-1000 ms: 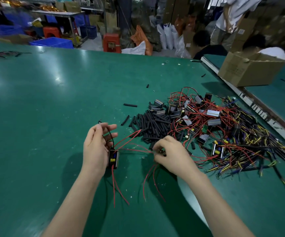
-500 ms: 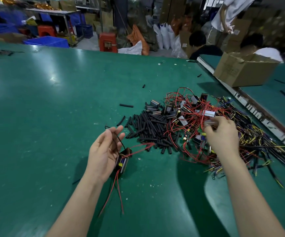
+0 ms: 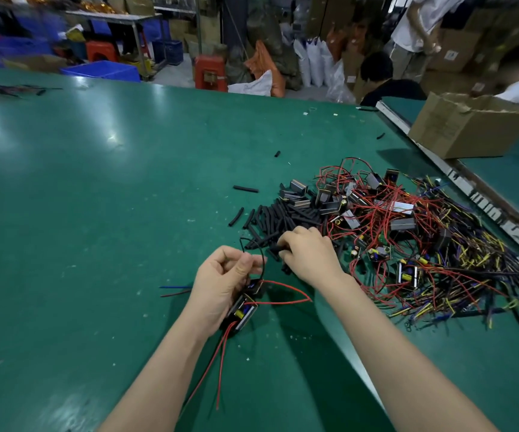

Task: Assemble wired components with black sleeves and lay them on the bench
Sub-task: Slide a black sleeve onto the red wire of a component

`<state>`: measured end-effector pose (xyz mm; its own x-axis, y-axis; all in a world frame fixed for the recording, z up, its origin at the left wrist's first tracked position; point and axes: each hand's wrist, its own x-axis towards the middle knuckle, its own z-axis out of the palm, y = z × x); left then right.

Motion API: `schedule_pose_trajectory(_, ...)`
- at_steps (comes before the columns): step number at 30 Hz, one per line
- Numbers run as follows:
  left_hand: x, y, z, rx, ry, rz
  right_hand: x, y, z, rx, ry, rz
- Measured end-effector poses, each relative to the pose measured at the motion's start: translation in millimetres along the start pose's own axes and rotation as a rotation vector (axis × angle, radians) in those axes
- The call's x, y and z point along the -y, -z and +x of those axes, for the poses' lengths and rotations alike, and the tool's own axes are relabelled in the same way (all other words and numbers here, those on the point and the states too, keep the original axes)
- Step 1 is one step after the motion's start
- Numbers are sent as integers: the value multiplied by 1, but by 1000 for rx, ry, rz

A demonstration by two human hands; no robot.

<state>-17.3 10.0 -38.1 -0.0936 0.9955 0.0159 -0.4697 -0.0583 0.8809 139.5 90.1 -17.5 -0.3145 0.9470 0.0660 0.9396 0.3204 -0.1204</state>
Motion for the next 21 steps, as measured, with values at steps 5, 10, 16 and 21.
schedule_pose_trajectory(5, 2, -2, -2, 139, 22, -39, -3, -3, 5, -5, 12, -9)
schedule_pose_trajectory(10, 0, -9, -3, 163, 21, -1, 7, 20, -8, -168, -64, 711)
schedule_pose_trajectory(16, -8, -21, 1, 212, 44, 137, 25, 36, -26, -322, -48, 1512)
schedule_pose_trajectory(21, -13, -27, 5, 146, 29, 273, 23, 35, -31, -344, -16, 1427)
